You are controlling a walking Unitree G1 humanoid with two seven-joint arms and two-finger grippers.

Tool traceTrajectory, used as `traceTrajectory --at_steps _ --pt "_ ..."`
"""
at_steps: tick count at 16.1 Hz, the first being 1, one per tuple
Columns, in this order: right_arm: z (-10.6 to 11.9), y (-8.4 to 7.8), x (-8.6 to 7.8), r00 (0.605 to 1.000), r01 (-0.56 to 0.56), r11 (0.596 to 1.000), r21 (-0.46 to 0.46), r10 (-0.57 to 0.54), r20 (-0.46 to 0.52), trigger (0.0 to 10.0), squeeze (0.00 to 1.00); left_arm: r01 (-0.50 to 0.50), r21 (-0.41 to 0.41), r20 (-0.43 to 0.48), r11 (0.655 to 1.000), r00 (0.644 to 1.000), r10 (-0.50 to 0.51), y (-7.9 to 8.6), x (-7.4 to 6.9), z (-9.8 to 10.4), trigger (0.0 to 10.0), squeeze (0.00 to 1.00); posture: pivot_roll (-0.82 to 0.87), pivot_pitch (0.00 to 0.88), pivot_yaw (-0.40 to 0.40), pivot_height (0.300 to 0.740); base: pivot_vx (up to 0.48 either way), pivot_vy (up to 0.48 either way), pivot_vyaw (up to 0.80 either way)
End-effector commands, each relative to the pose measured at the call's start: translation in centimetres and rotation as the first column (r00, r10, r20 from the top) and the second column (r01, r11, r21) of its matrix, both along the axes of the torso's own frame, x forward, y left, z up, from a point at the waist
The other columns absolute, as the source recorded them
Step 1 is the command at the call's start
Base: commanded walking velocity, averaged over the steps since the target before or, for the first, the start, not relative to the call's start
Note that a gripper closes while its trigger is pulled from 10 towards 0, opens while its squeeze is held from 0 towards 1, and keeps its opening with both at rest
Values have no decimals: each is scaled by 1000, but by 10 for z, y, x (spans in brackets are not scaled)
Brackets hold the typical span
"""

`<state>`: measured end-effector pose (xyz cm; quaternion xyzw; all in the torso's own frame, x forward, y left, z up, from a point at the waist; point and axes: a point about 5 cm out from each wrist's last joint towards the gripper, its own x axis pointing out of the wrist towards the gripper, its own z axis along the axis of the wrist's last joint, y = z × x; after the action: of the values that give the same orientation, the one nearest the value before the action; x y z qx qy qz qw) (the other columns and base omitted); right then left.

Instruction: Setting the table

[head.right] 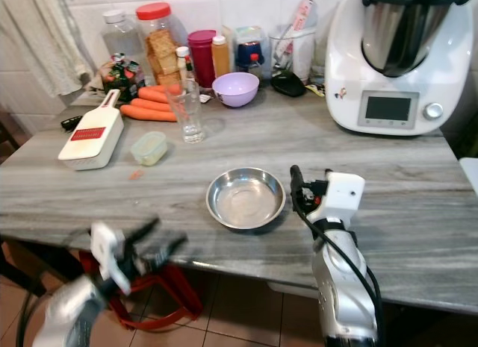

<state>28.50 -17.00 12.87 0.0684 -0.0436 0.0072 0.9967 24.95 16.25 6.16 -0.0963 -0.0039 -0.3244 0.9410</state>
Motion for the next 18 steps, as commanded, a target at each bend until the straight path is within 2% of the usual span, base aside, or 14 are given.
traceTrajectory --at_steps 1,3,4,5,7,8,9,10,11,15,18 --pt "0 2 -8 1000 3 1000 -12 -3 4 10000 1000 -81 9 11 997 997 81 1 10 4 10000 0 -116 0 95 740 0 0 0" --pt "3 3 -18 1000 -9 997 -73 10 18 10000 1000 -175 -5 69 984 982 175 1 16 20 10000 0 -104 0 85 740 0 0 0" --pt "2 2 -21 1000 -9 996 -87 10 19 10000 1000 -192 -9 75 981 979 192 0 16 23 10000 0 -103 0 83 740 0 0 0" --pt "-6 2 -27 1000 3 993 -119 -3 5 10000 1000 -288 53 83 956 956 283 3 19 22 10000 0 -87 0 85 740 0 0 0" --pt "-11 3 -32 1000 21 991 -132 -23 -8 10000 980 -410 84 65 908 912 406 9 20 23 10000 0 -88 0 91 740 0 0 0" --pt "-12 2 -35 999 31 986 -163 -32 -4 10000 894 -451 116 67 885 892 446 9 19 21 10000 0 -85 0 94 740 0 0 0" --pt "-14 2 -37 999 39 987 -154 -42 -16 10000 67 -461 128 56 878 887 458 7 18 19 10000 0 -84 0 100 740 0 0 0" --pt "-17 2 -39 999 39 989 -145 -43 -28 10000 0 -452 141 62 881 892 448 3 17 18 10000 0 -83 0 104 740 0 0 0" --pt "-19 1 -38 998 42 989 -143 -48 -37 10000 0 -448 162 75 879 894 442 0 18 18 10000 0 -77 0 107 740 0 0 0" --pt "-15 7 -34 999 34 992 -125 -38 -29 10000 0 -480 165 66 862 877 476 -1 26 23 10000 0 -85 0 102 740 0 0 -800" --pt "-15 7 -34 999 37 992 -121 -41 -26 10000 0 -487 171 62 856 873 484 -4 26 22 10000 0 -89 0 99 740 -288 0 -450"
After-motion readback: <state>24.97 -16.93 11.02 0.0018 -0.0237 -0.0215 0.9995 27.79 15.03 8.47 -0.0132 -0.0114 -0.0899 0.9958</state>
